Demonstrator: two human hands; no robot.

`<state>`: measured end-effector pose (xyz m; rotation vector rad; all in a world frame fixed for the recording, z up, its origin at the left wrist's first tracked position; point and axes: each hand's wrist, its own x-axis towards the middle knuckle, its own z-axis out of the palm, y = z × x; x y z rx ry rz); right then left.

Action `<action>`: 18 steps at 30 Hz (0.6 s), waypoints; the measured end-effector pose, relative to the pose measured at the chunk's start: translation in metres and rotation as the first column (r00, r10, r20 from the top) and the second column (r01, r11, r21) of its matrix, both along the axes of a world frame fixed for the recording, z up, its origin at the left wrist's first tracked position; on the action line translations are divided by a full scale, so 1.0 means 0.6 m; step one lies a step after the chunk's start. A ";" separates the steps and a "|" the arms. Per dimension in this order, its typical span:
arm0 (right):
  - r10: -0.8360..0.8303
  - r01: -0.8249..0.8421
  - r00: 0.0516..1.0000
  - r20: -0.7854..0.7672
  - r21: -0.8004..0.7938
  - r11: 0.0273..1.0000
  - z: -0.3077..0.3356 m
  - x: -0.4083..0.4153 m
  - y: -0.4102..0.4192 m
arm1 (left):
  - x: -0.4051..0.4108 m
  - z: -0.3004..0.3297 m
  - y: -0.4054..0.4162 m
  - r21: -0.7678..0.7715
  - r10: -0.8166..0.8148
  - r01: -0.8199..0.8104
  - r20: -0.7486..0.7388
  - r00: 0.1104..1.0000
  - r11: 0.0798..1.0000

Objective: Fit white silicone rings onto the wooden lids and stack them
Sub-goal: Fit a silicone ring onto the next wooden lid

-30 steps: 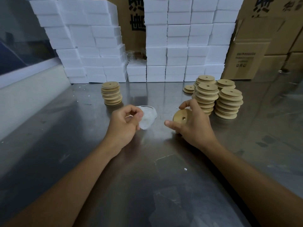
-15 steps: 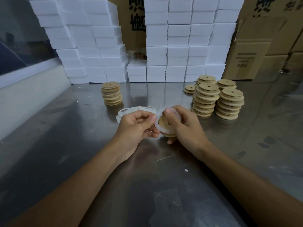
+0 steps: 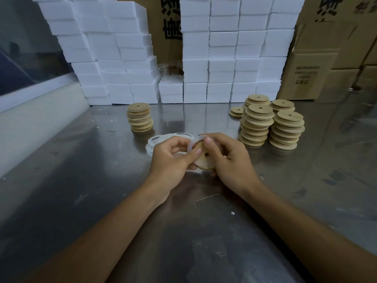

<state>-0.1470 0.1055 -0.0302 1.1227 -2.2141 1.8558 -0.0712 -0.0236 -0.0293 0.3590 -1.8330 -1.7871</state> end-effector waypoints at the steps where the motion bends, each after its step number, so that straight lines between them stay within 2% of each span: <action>1: -0.022 0.022 1.000 -0.006 -0.011 1.000 -0.001 -0.002 0.000 | -0.001 -0.001 0.000 -0.052 0.038 -0.038 -0.004 0.999 0.998; 4: -0.090 0.091 0.996 0.016 -0.043 0.995 -0.003 -0.008 0.000 | -0.003 -0.002 0.000 -0.180 0.112 -0.114 -0.017 0.994 0.977; 8: -0.082 0.088 0.994 0.072 -0.084 0.993 -0.004 -0.010 0.002 | -0.003 -0.002 -0.001 -0.301 0.151 -0.167 -0.075 0.986 0.939; 18: -0.050 0.056 0.993 0.103 -0.064 0.996 0.003 -0.009 0.008 | 0.000 -0.003 -0.010 -0.380 0.160 -0.188 -0.102 0.982 0.906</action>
